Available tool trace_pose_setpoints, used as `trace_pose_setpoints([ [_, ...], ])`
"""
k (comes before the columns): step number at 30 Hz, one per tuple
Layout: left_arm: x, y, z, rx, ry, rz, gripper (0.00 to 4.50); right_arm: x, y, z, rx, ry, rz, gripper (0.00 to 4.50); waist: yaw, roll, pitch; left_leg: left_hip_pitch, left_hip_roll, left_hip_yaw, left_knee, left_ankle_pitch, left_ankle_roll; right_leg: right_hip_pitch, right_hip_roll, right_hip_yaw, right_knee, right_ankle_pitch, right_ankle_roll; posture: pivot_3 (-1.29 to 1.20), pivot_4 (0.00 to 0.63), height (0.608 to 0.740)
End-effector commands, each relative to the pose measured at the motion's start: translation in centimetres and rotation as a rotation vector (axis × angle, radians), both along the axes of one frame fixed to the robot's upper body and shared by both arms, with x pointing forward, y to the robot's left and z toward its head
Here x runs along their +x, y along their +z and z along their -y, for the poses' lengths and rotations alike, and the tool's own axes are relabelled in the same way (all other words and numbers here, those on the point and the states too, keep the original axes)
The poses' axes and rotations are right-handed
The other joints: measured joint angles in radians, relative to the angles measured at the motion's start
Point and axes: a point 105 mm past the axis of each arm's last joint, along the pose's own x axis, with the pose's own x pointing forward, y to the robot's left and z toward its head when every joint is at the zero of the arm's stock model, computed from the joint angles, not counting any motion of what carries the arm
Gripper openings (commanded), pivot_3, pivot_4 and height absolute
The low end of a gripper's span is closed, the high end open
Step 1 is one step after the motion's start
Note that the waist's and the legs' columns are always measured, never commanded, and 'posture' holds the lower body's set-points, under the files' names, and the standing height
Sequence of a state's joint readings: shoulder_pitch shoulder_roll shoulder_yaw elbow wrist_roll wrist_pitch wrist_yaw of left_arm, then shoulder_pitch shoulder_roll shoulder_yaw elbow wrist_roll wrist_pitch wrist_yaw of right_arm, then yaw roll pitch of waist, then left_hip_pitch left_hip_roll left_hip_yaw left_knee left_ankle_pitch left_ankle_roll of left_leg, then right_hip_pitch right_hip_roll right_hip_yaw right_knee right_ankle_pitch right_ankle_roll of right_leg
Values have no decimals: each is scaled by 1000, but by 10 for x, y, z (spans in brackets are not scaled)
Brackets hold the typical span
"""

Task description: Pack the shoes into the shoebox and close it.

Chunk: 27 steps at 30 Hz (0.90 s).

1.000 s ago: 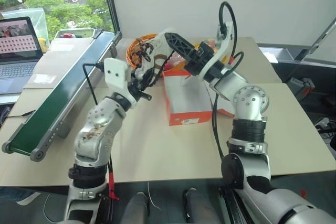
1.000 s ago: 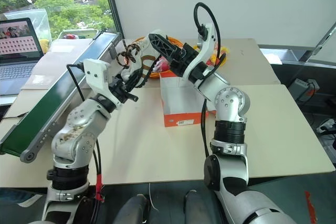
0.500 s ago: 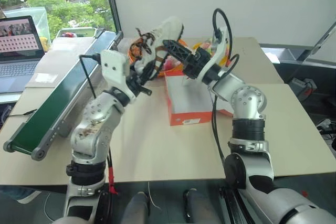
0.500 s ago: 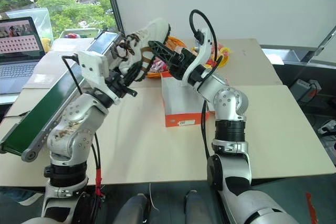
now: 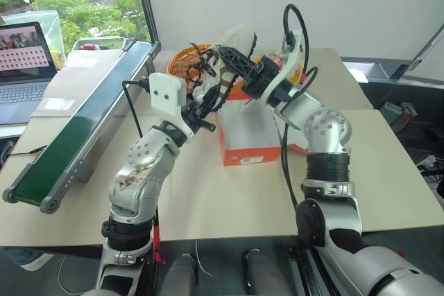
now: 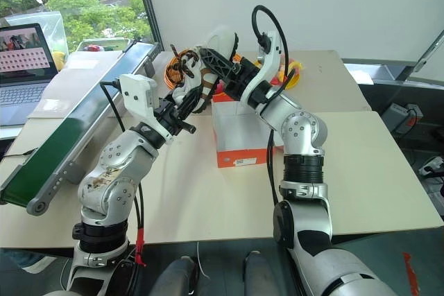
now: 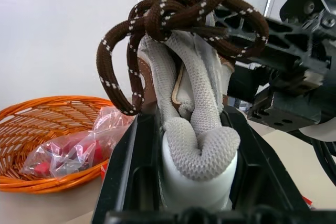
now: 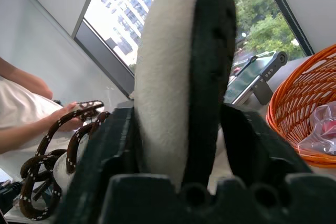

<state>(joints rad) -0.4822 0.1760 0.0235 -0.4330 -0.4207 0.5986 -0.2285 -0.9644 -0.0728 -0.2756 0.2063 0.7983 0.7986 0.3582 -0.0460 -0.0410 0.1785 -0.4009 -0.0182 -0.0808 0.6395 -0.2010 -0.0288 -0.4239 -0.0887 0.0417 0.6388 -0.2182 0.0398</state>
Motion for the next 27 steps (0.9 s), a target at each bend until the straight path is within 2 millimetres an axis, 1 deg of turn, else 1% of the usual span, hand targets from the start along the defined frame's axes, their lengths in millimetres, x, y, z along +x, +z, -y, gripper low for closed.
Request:
trace_pose_setpoints([
  [1,-10,16,-5,-21,-30,29,1630,-7,21,1,17,-3,89,1144,-1,0,0,0,0,0,0,0,0,0,0,0,0,0,0,0,150,740],
  [2,-10,16,-9,-28,-30,18,1991,-6,20,2,6,-9,91,906,0,0,0,0,0,0,0,0,0,0,0,0,0,0,0,0,150,740],
  [3,-14,17,-12,-37,-40,13,2252,-5,19,2,-4,-14,93,628,0,0,0,0,0,0,0,0,0,0,0,0,0,0,0,0,150,740],
  [4,-16,17,-15,-43,-48,10,2652,-5,18,3,-10,-17,94,494,0,0,0,0,0,0,0,0,0,0,0,0,0,0,0,0,150,740],
  [8,-26,18,-33,-20,-49,-28,4040,1,11,8,-91,-65,111,441,-1,1,0,0,0,0,0,0,0,0,0,0,0,0,0,0,150,740],
  [9,-28,19,-42,-13,-36,-31,4348,6,11,13,-107,-96,108,440,0,1,0,0,0,0,0,0,0,0,0,0,0,0,0,0,150,740],
  [10,-29,20,-47,-9,-26,-35,4443,9,10,17,-118,-119,106,440,0,1,0,0,0,0,0,0,0,0,0,0,0,0,0,0,150,740],
  [12,-31,16,-55,33,2,-49,4443,18,11,31,-123,-168,65,440,0,1,0,1,0,0,0,0,0,0,0,0,0,0,0,0,150,740],
  [14,-33,13,-57,56,13,-57,4443,27,9,42,-191,-237,63,440,2,1,0,1,0,0,0,0,0,1,0,0,0,0,0,0,150,740],
  [15,-33,11,-55,54,10,-63,4443,36,0,50,-284,-286,45,440,4,1,1,1,0,0,0,0,0,1,0,0,-1,0,0,0,150,740],
  [16,-33,9,-53,52,8,-67,4443,42,-7,58,-351,-320,31,440,6,1,1,0,0,0,0,0,0,1,0,0,-1,0,0,0,150,740],
  [17,-34,7,-49,50,1,-71,4443,49,-17,65,-416,-351,-4,440,7,1,1,0,0,0,0,0,0,1,0,0,-1,0,0,0,150,740],
  [20,-34,4,-40,49,-11,-76,4443,64,-38,85,-515,-427,-87,440,6,1,1,0,0,0,0,0,0,2,0,0,-5,0,0,0,150,740],
  [22,-33,3,-36,41,-14,-76,4443,72,-61,98,-608,-466,-153,440,1,1,1,-1,0,0,0,0,1,2,0,0,-6,0,0,0,150,740],
  [23,-33,3,-34,37,-14,-75,4443,74,-69,103,-643,-475,-174,440,0,1,1,-1,0,1,-1,-1,1,2,0,0,-6,0,0,0,150,740],
  [25,-31,3,-33,29,-8,-74,4443,75,-90,105,-685,-459,-225,440,-1,1,1,-2,0,1,-1,-1,1,1,0,0,-7,0,0,0,150,740],
  [27,-30,3,-32,27,-6,-74,4443,76,-102,104,-714,-443,-246,440,-3,1,1,-2,0,1,-1,-1,1,1,0,0,-7,0,0,0,150,740],
])
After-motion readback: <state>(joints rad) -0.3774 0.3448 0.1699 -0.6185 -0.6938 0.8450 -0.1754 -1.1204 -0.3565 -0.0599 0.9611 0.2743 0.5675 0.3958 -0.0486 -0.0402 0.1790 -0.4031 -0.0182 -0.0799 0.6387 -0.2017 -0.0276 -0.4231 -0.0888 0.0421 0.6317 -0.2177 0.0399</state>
